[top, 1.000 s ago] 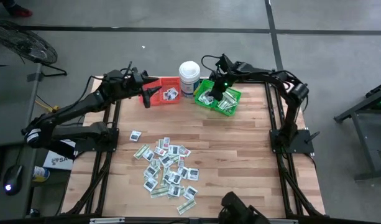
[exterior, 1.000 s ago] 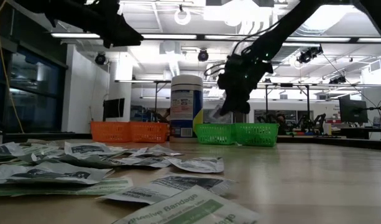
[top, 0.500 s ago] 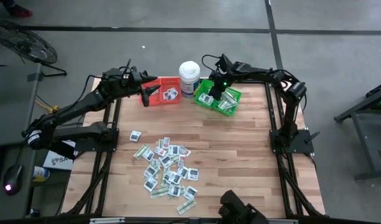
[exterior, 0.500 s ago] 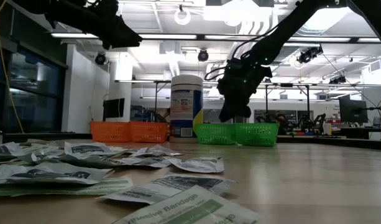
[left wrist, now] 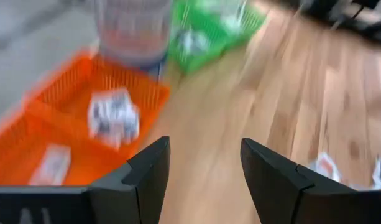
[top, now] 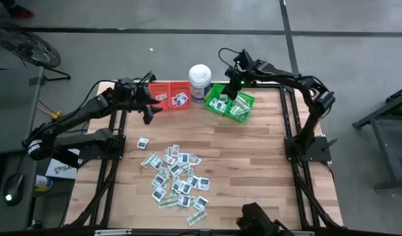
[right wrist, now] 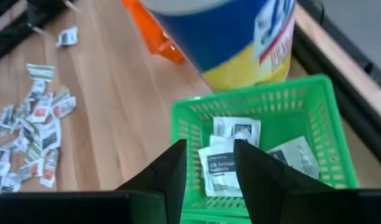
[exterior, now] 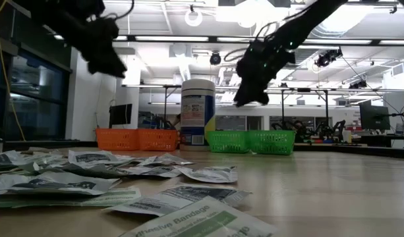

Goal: Pick & Place First Aid Supplies
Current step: Put the black towelette pack into the left green bin

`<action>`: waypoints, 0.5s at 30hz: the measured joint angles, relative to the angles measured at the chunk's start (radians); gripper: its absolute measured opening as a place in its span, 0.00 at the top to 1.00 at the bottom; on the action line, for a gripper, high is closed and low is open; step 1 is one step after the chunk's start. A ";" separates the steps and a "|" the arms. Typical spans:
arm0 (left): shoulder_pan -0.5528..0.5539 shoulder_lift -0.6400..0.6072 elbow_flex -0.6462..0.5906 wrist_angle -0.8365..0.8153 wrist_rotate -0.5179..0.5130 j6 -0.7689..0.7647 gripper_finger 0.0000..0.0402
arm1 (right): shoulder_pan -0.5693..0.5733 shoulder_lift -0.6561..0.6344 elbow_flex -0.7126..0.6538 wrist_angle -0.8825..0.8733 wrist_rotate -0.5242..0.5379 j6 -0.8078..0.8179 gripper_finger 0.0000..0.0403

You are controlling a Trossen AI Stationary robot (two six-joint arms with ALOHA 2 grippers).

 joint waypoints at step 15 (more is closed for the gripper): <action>-0.304 -0.002 0.000 -0.392 -0.275 -0.337 0.52 | 0.000 -0.201 0.000 -0.060 0.033 0.000 0.69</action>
